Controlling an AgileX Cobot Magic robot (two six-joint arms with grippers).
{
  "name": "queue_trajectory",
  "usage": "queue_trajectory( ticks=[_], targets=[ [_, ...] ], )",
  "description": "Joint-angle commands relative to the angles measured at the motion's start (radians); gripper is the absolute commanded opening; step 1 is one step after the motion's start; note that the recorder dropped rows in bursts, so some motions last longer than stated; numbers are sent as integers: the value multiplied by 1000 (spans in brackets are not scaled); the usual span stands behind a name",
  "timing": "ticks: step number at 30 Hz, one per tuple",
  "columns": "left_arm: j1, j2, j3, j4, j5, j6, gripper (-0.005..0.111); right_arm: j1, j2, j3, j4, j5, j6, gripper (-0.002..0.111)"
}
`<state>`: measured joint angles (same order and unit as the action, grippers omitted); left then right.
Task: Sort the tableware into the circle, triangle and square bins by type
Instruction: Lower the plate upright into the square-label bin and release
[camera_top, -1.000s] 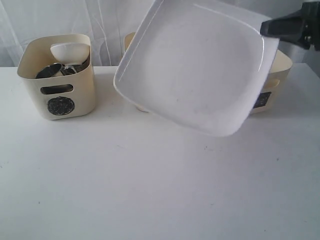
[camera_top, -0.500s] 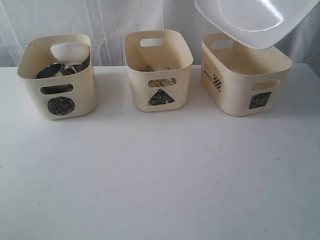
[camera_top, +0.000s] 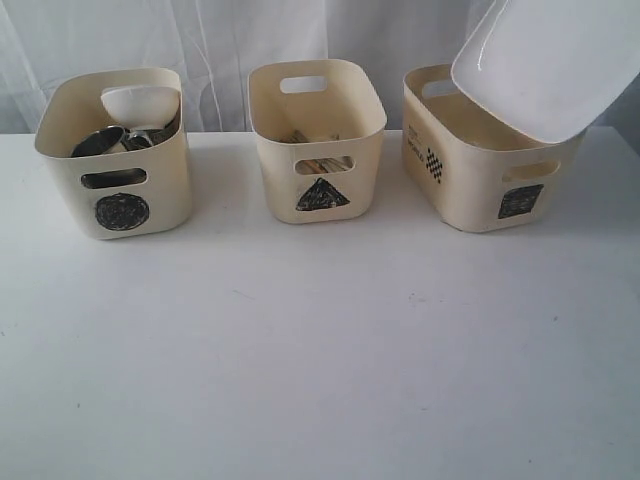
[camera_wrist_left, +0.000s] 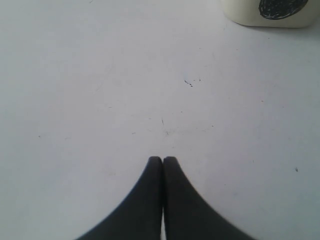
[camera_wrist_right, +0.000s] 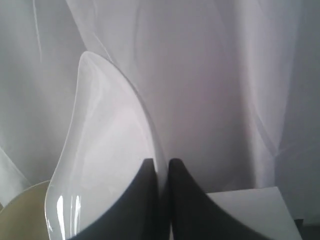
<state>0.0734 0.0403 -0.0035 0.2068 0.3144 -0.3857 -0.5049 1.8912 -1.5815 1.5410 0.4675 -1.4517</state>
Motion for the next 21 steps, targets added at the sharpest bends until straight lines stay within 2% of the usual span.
queue_trajectory(
  ticks=[1, 4, 12, 15, 21],
  targets=[
    [5, -5, 3, -5, 15, -3, 0, 34, 33, -12, 57, 9, -154, 0],
    [5, -5, 3, -5, 15, -3, 0, 57, 57, -12, 68, 37, -276, 0],
    [5, -5, 3, -5, 15, -3, 0, 98, 78, -12, 89, 31, -283, 0],
    [5, -5, 3, -5, 15, -3, 0, 98, 78, -12, 89, 56, -246, 8],
    [5, -5, 3, -5, 15, -3, 0, 98, 78, -12, 89, 68, -180, 29]
  ],
)
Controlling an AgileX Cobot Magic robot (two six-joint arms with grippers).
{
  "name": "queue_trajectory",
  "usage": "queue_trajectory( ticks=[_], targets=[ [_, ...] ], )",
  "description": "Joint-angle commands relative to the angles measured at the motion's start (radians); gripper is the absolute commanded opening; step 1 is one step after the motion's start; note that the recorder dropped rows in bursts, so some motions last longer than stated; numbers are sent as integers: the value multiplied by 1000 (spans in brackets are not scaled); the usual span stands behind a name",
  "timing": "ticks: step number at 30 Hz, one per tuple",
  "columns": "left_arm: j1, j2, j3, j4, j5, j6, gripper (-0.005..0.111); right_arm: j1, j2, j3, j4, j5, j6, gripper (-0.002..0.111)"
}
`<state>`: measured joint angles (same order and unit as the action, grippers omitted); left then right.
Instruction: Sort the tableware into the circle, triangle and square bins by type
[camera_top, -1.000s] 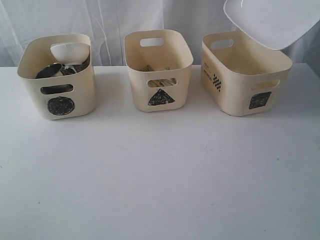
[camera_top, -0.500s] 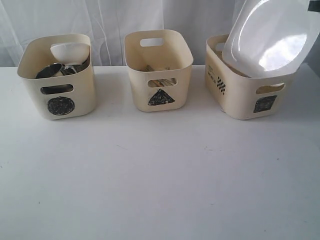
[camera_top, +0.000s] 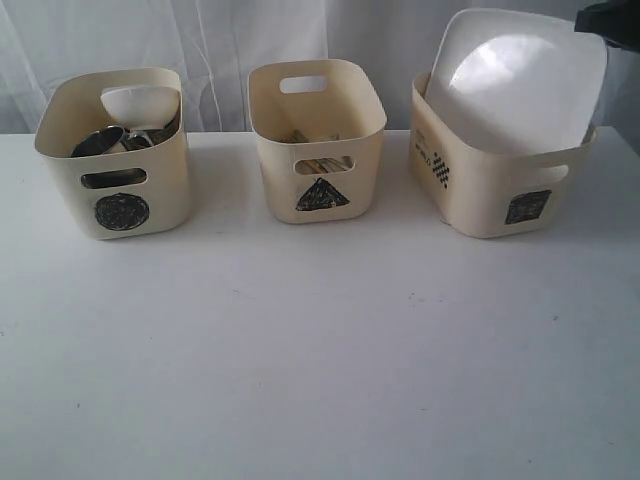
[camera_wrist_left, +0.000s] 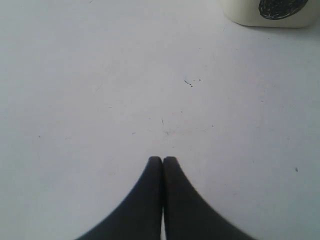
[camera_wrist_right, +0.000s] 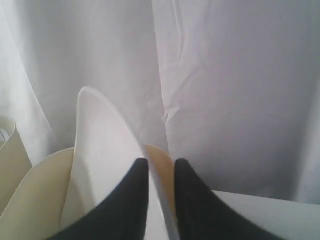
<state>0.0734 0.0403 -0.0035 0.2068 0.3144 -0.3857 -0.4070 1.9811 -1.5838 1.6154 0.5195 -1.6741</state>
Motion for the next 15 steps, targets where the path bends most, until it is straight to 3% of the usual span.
queue_trajectory(
  ticks=[1, 11, 15],
  targets=[
    [5, -5, 3, -5, 15, -3, 0, 0, -14, -10, 15, 16, 78, 30],
    [5, -5, 3, -5, 15, -3, 0, -2, -100, -10, 0, 192, 600, 28],
    [5, -5, 3, -5, 15, -3, 0, 1, -178, -10, -155, 363, 914, 0]
  ],
)
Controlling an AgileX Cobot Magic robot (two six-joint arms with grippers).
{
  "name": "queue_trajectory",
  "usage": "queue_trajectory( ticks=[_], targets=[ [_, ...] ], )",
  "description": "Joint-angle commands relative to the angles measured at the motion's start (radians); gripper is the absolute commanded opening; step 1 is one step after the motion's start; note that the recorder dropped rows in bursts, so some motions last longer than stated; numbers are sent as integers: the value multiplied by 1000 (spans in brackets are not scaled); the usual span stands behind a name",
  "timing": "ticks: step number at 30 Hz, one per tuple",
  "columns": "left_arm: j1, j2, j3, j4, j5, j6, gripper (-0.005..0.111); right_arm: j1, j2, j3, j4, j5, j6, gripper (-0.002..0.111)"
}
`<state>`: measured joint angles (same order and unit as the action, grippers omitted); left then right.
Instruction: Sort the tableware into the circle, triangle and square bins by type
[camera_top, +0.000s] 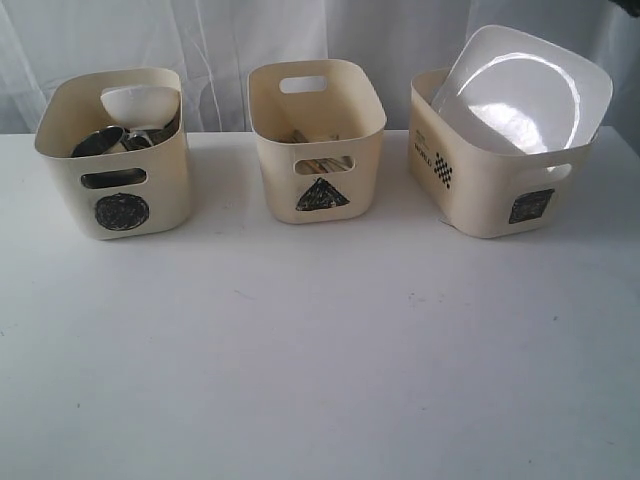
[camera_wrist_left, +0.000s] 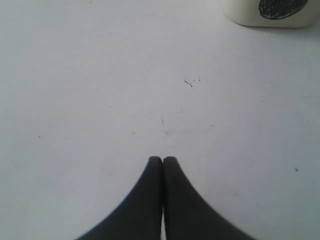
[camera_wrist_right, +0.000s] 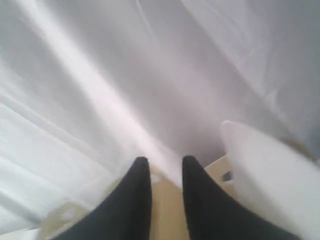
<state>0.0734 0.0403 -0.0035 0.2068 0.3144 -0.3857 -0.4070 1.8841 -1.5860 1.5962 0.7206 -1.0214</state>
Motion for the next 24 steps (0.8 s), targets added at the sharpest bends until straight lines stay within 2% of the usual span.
queue_trajectory(
  ticks=[1, 5, 10, 14, 17, 20, 22, 23, 24],
  targets=[
    [5, -5, 3, -5, 15, -3, 0, 10, -97, -5, -175, 183, 283, 0],
    [5, -5, 3, -5, 15, -3, 0, 87, -211, 95, -237, 141, 343, 0],
    [5, -5, 3, -5, 15, -3, 0, 247, -476, 332, -242, -245, 316, 0],
    [5, -5, 3, -5, 15, -3, 0, 429, -762, 533, -294, -527, 144, 0],
    [5, -5, 3, -5, 15, -3, 0, 535, -970, 642, -478, -476, -59, 0],
    [5, -5, 3, -5, 15, -3, 0, 578, -1199, 747, -630, -381, -64, 0],
    [5, -5, 3, -5, 15, -3, 0, 576, -1299, 844, -856, -503, -73, 0],
    [5, -5, 3, -5, 15, -3, 0, 576, -1323, 896, -943, -665, -72, 0],
    [5, -5, 3, -5, 15, -3, 0, 576, -1332, 941, -941, -829, -72, 0]
  ],
)
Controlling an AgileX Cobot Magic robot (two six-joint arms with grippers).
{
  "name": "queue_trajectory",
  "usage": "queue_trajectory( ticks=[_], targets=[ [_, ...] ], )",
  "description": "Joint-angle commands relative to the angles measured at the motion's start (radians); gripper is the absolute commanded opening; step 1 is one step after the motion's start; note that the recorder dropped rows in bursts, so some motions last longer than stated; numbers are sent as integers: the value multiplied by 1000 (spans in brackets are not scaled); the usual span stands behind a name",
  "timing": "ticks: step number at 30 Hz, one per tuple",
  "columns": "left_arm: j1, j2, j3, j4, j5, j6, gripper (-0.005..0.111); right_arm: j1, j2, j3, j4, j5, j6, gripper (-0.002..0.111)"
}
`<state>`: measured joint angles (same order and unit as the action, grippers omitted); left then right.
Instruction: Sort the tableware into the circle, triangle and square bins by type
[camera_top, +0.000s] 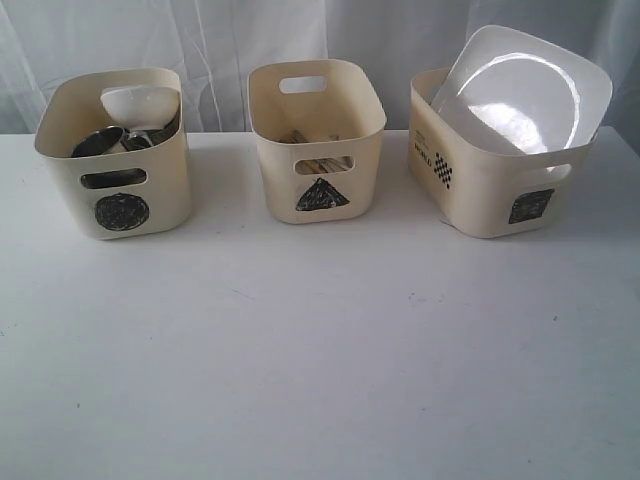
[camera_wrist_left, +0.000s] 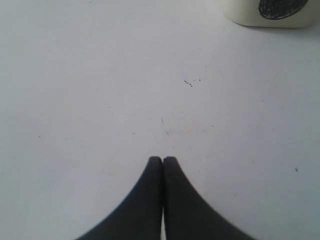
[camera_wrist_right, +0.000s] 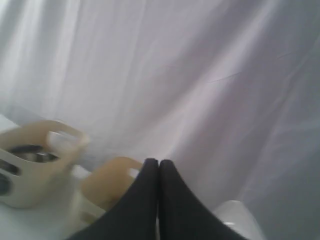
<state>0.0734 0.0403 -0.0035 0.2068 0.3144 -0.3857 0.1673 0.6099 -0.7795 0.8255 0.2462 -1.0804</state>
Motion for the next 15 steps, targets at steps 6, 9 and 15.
queue_trajectory(
  ticks=[6, 9, 15],
  targets=[
    [5, -5, 3, -5, 15, -3, 0, 1, -60, 173, -138, -582, 15, 0],
    [5, -5, 3, -5, 15, -3, 0, 1, -60, 173, -138, -582, 15, 0],
    [5, -5, 3, -5, 15, -3, 0, 1, -88, 175, -140, -499, 4, 0]
  ],
)
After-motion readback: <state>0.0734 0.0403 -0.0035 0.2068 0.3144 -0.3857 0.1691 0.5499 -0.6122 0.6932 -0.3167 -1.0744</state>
